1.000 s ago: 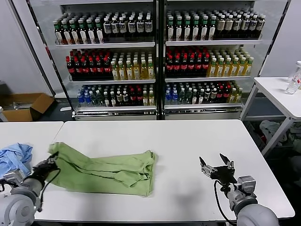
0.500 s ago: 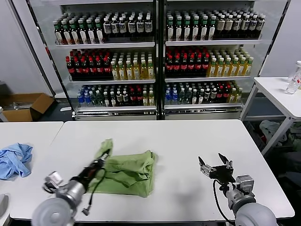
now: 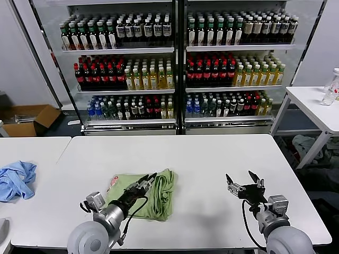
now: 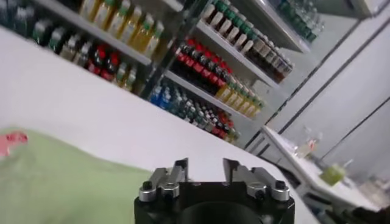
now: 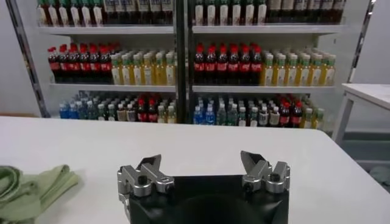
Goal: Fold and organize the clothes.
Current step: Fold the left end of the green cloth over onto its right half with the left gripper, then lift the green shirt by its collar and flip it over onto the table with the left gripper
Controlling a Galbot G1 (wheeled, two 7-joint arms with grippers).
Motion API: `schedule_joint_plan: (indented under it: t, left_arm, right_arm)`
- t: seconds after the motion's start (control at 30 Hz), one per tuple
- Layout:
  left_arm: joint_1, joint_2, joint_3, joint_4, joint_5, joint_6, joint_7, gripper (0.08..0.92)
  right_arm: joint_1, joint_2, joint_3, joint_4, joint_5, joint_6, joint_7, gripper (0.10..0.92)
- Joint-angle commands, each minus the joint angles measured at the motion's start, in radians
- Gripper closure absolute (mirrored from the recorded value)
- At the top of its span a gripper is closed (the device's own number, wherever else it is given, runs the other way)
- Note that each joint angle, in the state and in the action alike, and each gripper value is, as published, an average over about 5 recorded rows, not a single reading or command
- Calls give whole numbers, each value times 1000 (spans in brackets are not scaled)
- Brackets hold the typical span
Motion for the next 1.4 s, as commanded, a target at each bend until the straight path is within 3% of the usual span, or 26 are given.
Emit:
schedule_joint_plan:
  t: [0.03, 0.17, 0.37, 0.7, 0.8, 1.4]
  left_arm:
    - [78, 87, -123, 41, 460, -61, -63, 475]
    - [86, 114, -142, 182, 523, -81, -74, 353]
    - [82, 105, -116, 232, 489, -43, -42, 203]
    - [33, 94, -120, 255, 226, 41, -9, 181]
    - [37, 93, -136, 242, 127, 54, 15, 229]
    - [34, 58, -257, 284, -331, 54, 68, 744]
  right_arm:
    - [13, 16, -13, -10, -3, 1, 0, 203]
    - [21, 27, -24, -16, -8, 1, 0, 203]
    - [25, 28, -23, -20, -9, 3, 0, 203]
    - [14, 18, -2, -12, -5, 8, 0, 203]
    - [12, 18, 2, -8, -3, 9, 0, 203]
    - [-17, 14, 25, 24, -1, 10, 3, 203]
